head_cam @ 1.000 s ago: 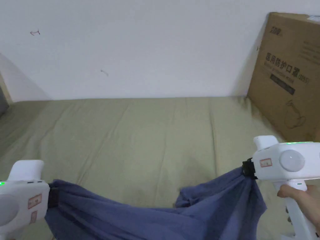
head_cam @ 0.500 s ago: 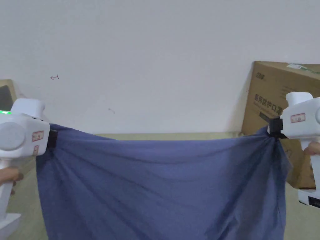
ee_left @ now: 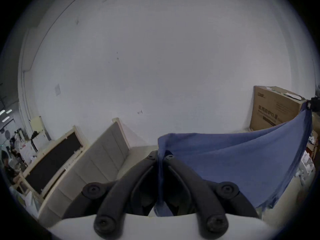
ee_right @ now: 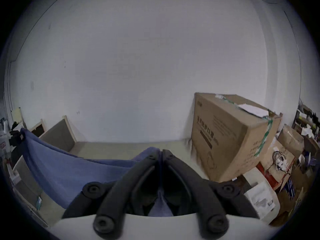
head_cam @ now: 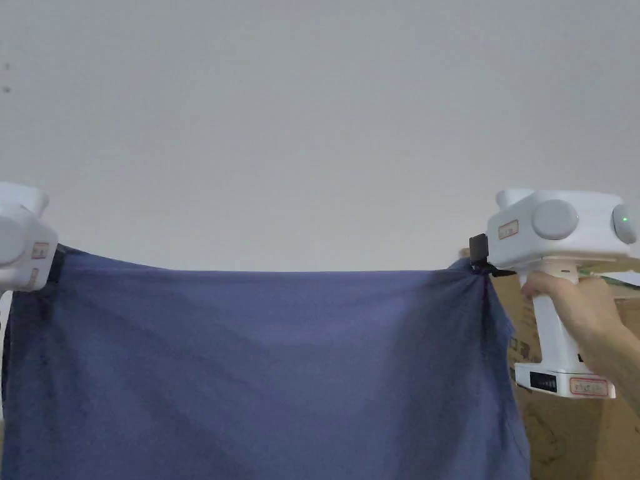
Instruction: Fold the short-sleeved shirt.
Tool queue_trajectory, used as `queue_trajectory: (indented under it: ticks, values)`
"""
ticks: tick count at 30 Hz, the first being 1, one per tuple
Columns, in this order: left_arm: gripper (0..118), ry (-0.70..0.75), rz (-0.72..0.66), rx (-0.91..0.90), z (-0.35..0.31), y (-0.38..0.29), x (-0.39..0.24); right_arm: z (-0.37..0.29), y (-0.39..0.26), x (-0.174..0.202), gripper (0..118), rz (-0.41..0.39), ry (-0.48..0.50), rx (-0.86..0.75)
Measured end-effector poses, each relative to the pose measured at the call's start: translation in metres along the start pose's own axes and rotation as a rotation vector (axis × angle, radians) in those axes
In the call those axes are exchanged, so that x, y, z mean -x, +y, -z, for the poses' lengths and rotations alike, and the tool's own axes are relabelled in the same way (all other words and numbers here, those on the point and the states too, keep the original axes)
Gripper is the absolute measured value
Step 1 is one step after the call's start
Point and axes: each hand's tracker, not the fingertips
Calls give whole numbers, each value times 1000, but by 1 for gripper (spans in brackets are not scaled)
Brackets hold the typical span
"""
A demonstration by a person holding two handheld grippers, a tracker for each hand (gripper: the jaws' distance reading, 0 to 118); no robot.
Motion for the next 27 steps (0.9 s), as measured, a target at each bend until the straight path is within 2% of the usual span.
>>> queue_trajectory:
  ticks: [4,6,10,15,18,21,27]
  values:
    - [2,13,-32,-44,23,42,4,11,50,2,2,15,-12,-60]
    - [2,33,-29,-77,26,61,4,10,72,1,2,37,5,-106]
    - [2,23,-3,-152,33,95,6,14,102,0,2,45,-25,-158]
    - [2,61,-34,-209,52,92,-2,12,95,11,2,60,-15,-191]
    - [2,105,-32,-190,83,55,-17,36,63,13,2,34,-4,-134]
    - [2,91,9,-90,124,-4,-39,76,12,16,2,-21,-42,-14]
    - [2,49,70,277,213,-172,-107,197,-129,-8,2,63,-57,293]
